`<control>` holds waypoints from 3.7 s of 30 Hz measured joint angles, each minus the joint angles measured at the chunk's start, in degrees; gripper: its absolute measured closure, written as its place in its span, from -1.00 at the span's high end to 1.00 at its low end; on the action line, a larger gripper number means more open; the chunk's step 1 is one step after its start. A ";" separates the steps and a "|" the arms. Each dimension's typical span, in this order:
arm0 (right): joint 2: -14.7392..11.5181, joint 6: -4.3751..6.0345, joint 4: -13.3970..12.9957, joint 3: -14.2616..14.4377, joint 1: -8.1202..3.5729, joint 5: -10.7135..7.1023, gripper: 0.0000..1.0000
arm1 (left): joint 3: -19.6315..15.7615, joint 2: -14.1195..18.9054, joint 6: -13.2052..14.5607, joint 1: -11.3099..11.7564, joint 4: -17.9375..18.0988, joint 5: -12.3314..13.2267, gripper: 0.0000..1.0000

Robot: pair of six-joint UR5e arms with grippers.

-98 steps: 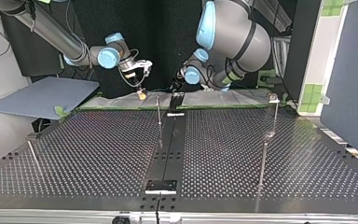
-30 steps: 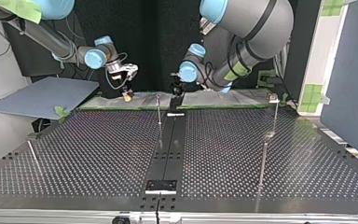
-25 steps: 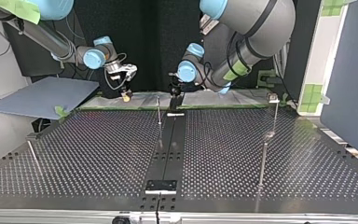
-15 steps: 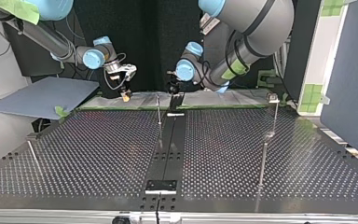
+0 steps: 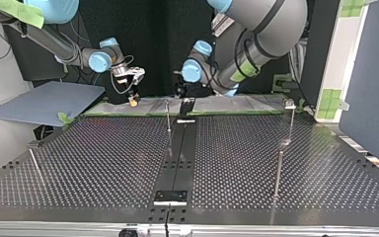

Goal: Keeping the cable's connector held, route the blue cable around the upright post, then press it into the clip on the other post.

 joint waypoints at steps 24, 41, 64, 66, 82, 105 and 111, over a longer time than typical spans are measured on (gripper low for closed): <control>0.06 0.01 -0.54 -0.01 -0.03 -0.31 -1.00 | 0.00 -0.12 -10.95 0.73 9.87 2.67 -1.00; 0.07 0.01 -0.51 0.00 0.05 -0.33 -1.00 | 0.00 -0.49 -6.16 -0.22 5.51 -1.51 -1.00; 0.15 0.01 -0.51 -0.04 0.21 -0.28 -1.00 | 0.00 -1.81 -11.18 0.23 10.50 0.35 -1.00; 0.15 0.01 -0.51 -0.03 0.22 -0.23 -1.00 | 0.00 -2.09 -11.24 0.24 10.52 0.47 -1.00; 0.15 0.01 -0.52 -0.02 0.31 -0.22 -1.00 | 0.00 -4.79 -12.63 1.95 12.98 3.48 -1.00; 0.15 1.66 -2.39 -0.17 0.05 -0.65 -1.00 | 3.09 -4.85 -15.34 3.25 12.31 8.07 -1.00; 0.17 1.75 -2.98 -0.24 -0.01 -0.68 -1.00 | 4.84 -4.88 -17.21 3.68 12.22 9.04 -1.00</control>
